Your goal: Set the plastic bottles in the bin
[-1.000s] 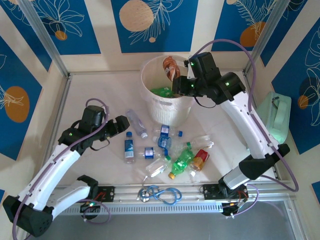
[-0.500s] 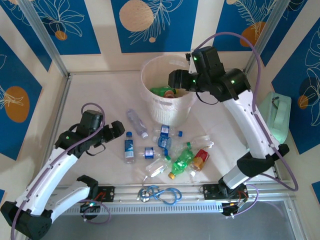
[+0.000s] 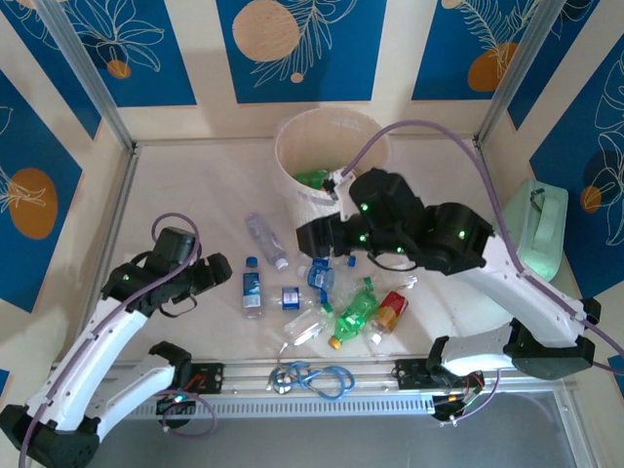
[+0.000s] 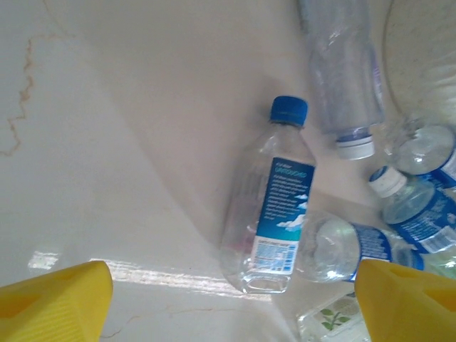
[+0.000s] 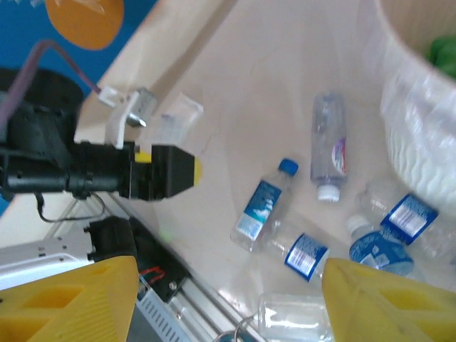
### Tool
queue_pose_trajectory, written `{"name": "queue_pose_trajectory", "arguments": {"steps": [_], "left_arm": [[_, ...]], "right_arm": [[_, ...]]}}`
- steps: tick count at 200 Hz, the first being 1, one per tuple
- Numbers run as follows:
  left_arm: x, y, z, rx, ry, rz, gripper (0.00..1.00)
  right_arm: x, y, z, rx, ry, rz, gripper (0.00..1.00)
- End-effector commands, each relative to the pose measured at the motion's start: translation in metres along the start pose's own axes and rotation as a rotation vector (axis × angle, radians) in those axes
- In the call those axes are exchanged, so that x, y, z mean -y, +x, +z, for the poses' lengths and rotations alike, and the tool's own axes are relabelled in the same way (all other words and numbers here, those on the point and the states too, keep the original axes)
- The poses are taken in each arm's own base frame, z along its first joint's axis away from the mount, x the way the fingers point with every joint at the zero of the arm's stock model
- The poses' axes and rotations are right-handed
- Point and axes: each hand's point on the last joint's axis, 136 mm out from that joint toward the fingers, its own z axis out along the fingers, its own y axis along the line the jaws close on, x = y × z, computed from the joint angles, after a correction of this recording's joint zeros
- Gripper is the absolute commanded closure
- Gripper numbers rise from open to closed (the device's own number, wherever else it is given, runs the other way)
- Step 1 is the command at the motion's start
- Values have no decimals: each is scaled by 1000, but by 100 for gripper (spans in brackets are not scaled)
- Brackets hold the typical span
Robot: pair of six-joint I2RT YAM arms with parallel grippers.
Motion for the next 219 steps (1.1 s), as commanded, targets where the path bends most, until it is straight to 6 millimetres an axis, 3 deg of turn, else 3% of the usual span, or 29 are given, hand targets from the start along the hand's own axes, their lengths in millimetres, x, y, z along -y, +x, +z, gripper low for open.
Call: {"name": "queue_pose_trajectory", "arguments": {"steps": [1,30,66,147,219], "left_arm": [[-6,13,16,-71,-26,-35,13],[5,20,38,-122,-1,-61,14],[14,19,59,-121,-24,-16,13],[35,22,101,-140,-109,191,11],[32,38,136,-202,-154,220,13]], "right_arm": [[2,18,13,-13,12,55,32],[5,47,30,-88,37,78,33],[8,61,47,-122,43,104,33],[6,68,67,-163,35,129,34],[7,71,71,-177,31,152,34]]}}
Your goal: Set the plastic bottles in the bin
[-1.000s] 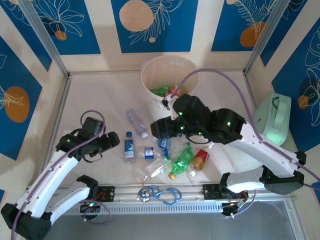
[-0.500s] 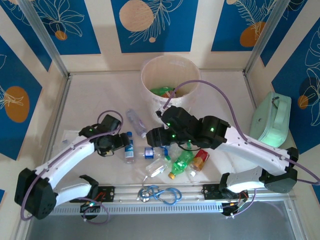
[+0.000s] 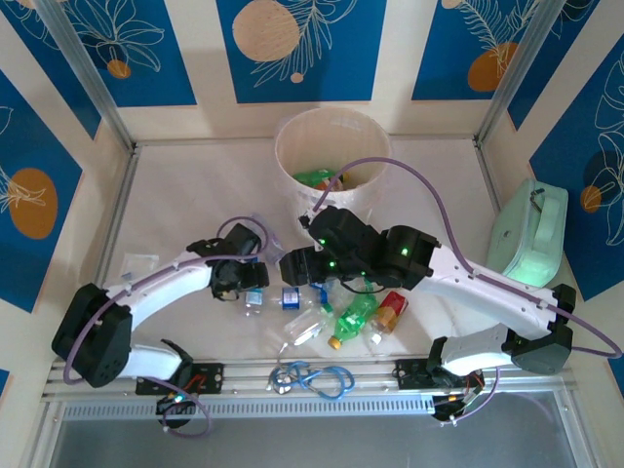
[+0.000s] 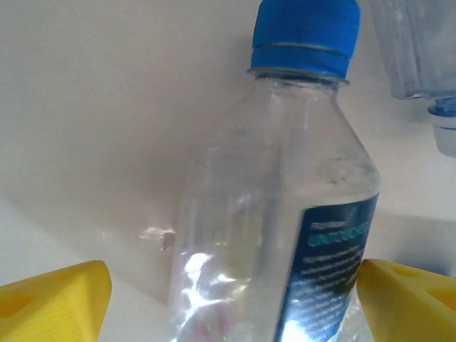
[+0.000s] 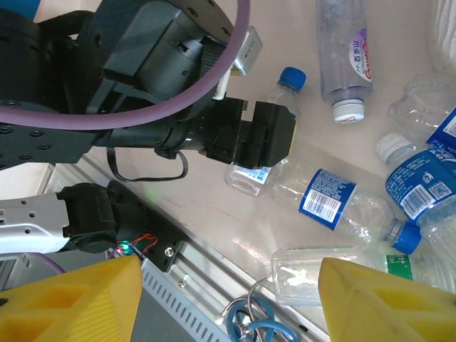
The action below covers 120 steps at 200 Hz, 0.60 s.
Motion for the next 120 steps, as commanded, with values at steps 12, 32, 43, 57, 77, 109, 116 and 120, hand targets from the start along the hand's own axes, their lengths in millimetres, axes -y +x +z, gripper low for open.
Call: {"name": "queue_pose_trajectory", "arguments": {"steps": [12,32,43,57,77,109,116,120], "left_arm": [[1,2,17,-21,-29,9,14],[1,3,27,-40,-41,-2,15],[2,4,30,-47,-41,-6,16],[2,6,35,-60,-38,-10,16],[1,8,40,-74,-42,-12,16],[-7,8,41,-77,-61,-24,20],[-9,8,40,-75,-66,-23,21],[-10,7,39,-74,-71,-22,21]], "right_arm": [[2,4,6,-20,-6,23,34],[1,4,9,-29,-13,31,34],[0,4,11,-35,-15,30,34],[-1,4,12,-40,-13,28,34],[-2,3,14,-43,-12,28,34],[-3,1,14,-39,-12,34,35],[-3,1,14,-39,-10,34,36],[-3,1,14,-38,-10,35,36]]}}
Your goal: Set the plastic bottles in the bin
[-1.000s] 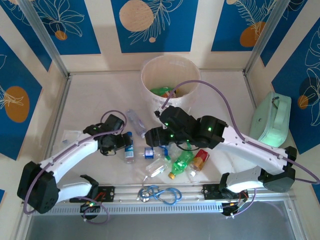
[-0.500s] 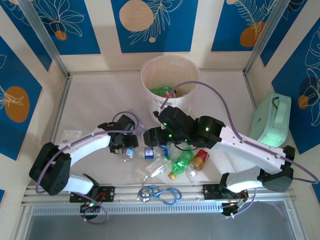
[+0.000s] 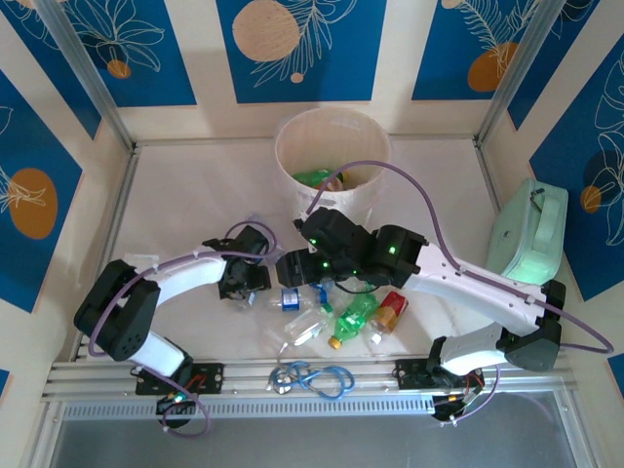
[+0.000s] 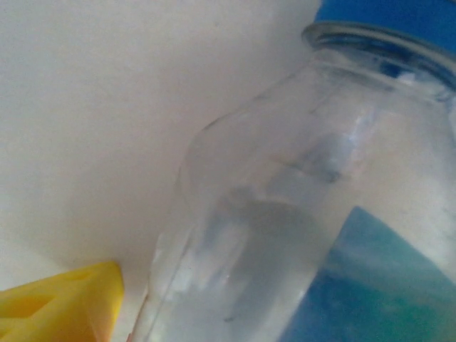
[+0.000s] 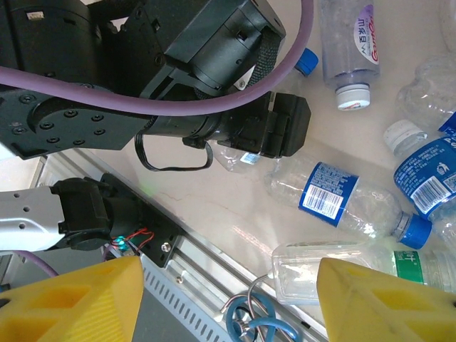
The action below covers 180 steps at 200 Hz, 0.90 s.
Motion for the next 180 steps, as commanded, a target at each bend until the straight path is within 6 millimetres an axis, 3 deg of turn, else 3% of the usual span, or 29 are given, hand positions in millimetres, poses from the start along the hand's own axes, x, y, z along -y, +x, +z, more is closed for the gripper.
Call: {"name": "queue_pose_trajectory", "arguments": {"steps": [1,86,146,180], "left_arm": [[-9,4,4,-19,-20,-12,22],[-16,-2,-19,28,-21,-30,32],[-23,-16,-58,131,36,-92,35],[-12,-24,-88,158,215,-190,36]], "right_arm": [[-5,-4,-4,5,-20,20,36],[-2,-5,-9,20,-13,24,40],[-6,-15,-17,40,-36,25,40],[-16,-18,-18,37,-72,22,40]]}}
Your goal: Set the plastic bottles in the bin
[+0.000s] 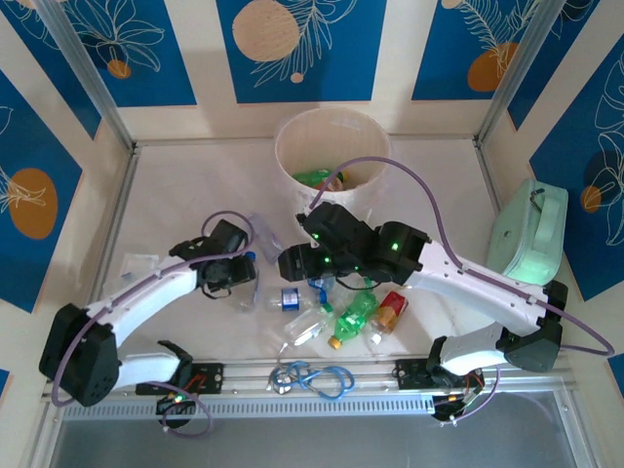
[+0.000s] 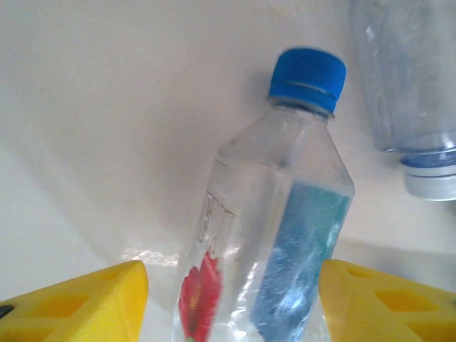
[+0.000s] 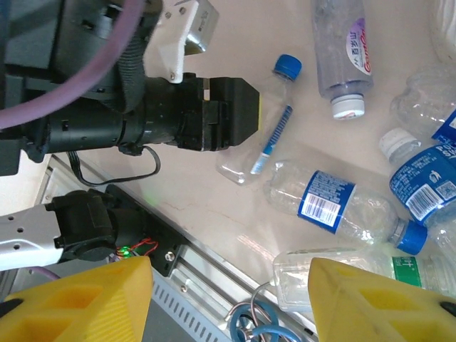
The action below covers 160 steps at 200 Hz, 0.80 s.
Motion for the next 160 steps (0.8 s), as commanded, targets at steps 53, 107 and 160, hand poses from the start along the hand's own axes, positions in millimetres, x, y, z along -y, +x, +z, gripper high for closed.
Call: {"name": "queue_pose_trajectory", "arguments": {"steps": [53,107,160], "left_arm": [[56,-34,-87,75,517,-268,35],[37,-35,-93,116,424,-252,34],[-16,-9,-46,20,86,-72,15]], "right_arm": [[-64,-6,-6,-35,-174,-102,33],[-58,-8,16,-61,-72,-94,29],[-19,-5,20,-67,-23,39,29]]}}
